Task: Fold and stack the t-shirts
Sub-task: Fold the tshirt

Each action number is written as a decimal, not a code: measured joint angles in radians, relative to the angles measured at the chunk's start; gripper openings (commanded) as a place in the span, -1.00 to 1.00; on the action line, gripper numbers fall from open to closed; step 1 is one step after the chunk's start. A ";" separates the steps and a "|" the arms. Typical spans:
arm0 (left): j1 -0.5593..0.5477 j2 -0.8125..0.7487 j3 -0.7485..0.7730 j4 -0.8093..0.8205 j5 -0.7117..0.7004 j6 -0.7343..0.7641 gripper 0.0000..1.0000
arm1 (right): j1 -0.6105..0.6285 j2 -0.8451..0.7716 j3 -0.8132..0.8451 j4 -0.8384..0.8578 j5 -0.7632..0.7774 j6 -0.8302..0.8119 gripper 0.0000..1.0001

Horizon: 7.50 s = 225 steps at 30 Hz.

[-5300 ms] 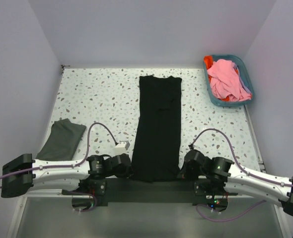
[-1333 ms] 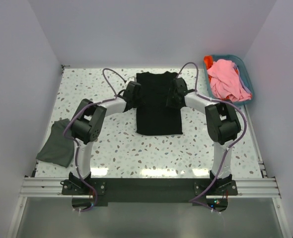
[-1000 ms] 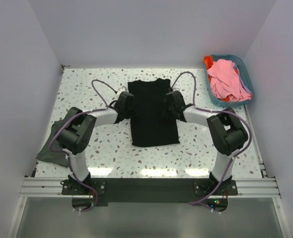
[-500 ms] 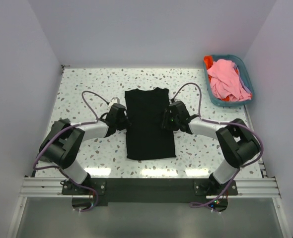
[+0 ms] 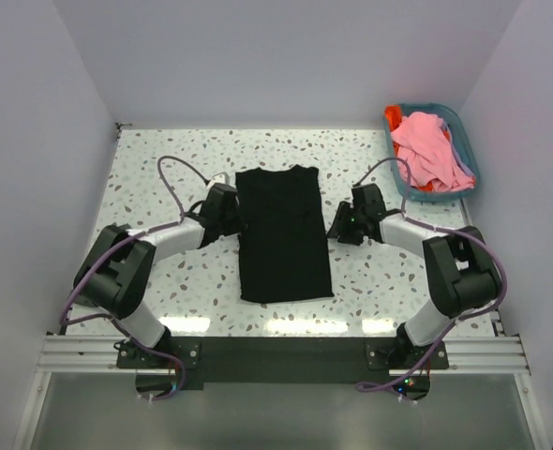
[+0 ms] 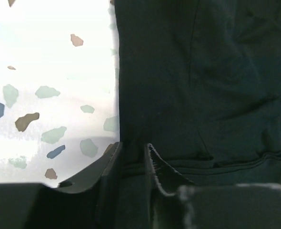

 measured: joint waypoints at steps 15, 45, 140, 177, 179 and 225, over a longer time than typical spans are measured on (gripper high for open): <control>-0.103 -0.532 -0.323 -0.150 -0.069 -0.123 0.26 | 0.136 -0.489 -0.316 -0.162 0.043 0.048 -0.08; -0.275 -0.826 -0.682 -0.034 0.059 -0.336 -0.03 | 0.284 -0.698 -0.452 -0.266 0.109 0.213 0.06; -0.097 -0.343 0.158 -0.439 0.064 -0.112 -1.00 | 0.256 -0.396 0.291 -0.554 0.239 -0.013 -1.00; 0.121 0.362 0.660 0.026 0.219 0.085 -0.77 | 0.138 0.462 0.870 -0.301 0.264 -0.126 0.40; 0.078 0.370 0.647 0.023 0.196 0.088 -0.85 | 0.143 0.540 0.935 -0.300 0.266 -0.140 0.40; -0.096 0.217 0.247 -0.099 -0.119 -0.160 -0.91 | 0.315 0.136 0.282 -0.135 0.134 -0.259 0.17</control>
